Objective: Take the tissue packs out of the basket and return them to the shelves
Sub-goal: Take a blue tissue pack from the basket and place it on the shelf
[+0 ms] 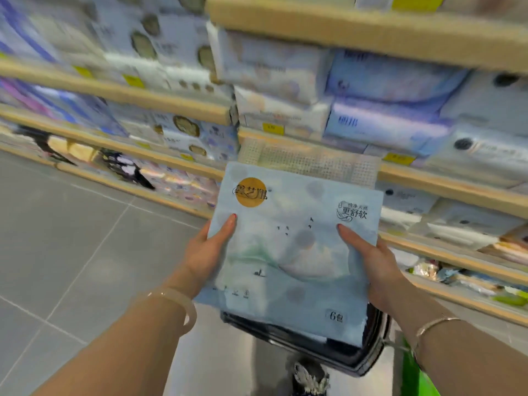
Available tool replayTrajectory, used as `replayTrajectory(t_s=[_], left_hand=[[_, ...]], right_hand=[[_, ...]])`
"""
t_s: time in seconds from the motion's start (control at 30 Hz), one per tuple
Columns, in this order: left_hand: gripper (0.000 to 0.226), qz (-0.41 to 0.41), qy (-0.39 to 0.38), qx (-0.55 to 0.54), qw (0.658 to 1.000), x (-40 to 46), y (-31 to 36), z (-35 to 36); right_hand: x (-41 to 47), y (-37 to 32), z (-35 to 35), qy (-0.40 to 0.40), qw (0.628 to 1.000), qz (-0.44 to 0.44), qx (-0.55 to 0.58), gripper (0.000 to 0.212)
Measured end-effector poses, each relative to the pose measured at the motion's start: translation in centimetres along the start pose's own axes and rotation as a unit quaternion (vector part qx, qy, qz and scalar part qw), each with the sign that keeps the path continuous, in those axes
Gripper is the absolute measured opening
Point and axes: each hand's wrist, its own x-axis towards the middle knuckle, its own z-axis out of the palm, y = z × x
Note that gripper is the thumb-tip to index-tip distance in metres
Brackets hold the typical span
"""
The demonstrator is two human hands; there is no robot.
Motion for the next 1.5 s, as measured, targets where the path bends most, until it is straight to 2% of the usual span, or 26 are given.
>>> replayTrajectory(t_s=[0.1, 0.17, 0.33, 0.37, 0.47, 0.6, 0.67, 0.8, 0.97, 1.1, 1.27, 1.37, 1.5], left_hand=[[0.02, 0.075, 0.003, -0.016, 0.997, -3.9, 4.8, -0.9], [0.013, 0.115, 0.002, -0.027, 0.993, -6.7, 7.9, -1.6], [0.023, 0.216, -0.002, -0.04, 0.976, -14.1, 16.9, -3.4], [0.024, 0.239, 0.002, -0.042, 0.97, -15.2, 18.5, -3.5], [0.027, 0.303, 0.016, -0.057, 0.951, -19.0, 23.6, -3.6], [0.045, 0.362, 0.017, -0.076, 0.929, -23.3, 30.0, -2.6], [0.045, 0.393, 0.016, -0.087, 0.915, -25.3, 33.1, -1.6], [0.013, 0.461, 0.005, -0.11, 0.881, -28.4, 38.6, 1.6], [0.016, 0.52, -0.015, -0.13, 0.844, -31.9, 44.6, 6.3], [0.004, 0.587, -0.02, -0.145, 0.796, -34.5, 49.7, 8.4], [0.022, 0.654, -0.038, -0.155, 0.739, -37.6, 56.0, 8.7], [0.025, 0.676, -0.054, -0.151, 0.719, -39.2, 59.5, 8.2], [0.031, 0.717, -0.087, -0.124, 0.68, -39.9, 64.2, 6.9]], right_hand=[[-4.2, -3.8, 2.3, -0.013, 0.998, -0.062, 0.023, 0.035], [-7.3, -6.2, 3.7, -0.023, 0.995, -0.095, 0.035, 0.037], [-16.2, -14.2, 7.6, -0.062, 0.975, -0.207, 0.046, 0.085], [-17.6, -15.8, 8.2, -0.063, 0.971, -0.225, 0.046, 0.082], [-22.1, -20.8, 9.6, -0.067, 0.953, -0.292, 0.055, 0.046], [-26.7, -27.7, 10.8, -0.069, 0.918, -0.387, 0.053, 0.028], [-28.7, -31.1, 10.8, -0.077, 0.902, -0.421, 0.057, 0.029], [-31.8, -37.1, 9.9, -0.1, 0.867, -0.484, 0.061, 0.028], [-34.5, -44.3, 7.9, -0.089, 0.828, -0.549, 0.069, 0.027], [-37.6, -50.2, 7.5, -0.099, 0.782, -0.612, 0.067, 0.019], [-41.7, -55.8, 9.0, -0.108, 0.723, -0.678, 0.075, 0.025], [-43.6, -58.3, 10.4, -0.109, 0.708, -0.692, 0.089, 0.045], [-44.9, -60.8, 12.8, -0.126, 0.683, -0.71, 0.114, 0.051]])
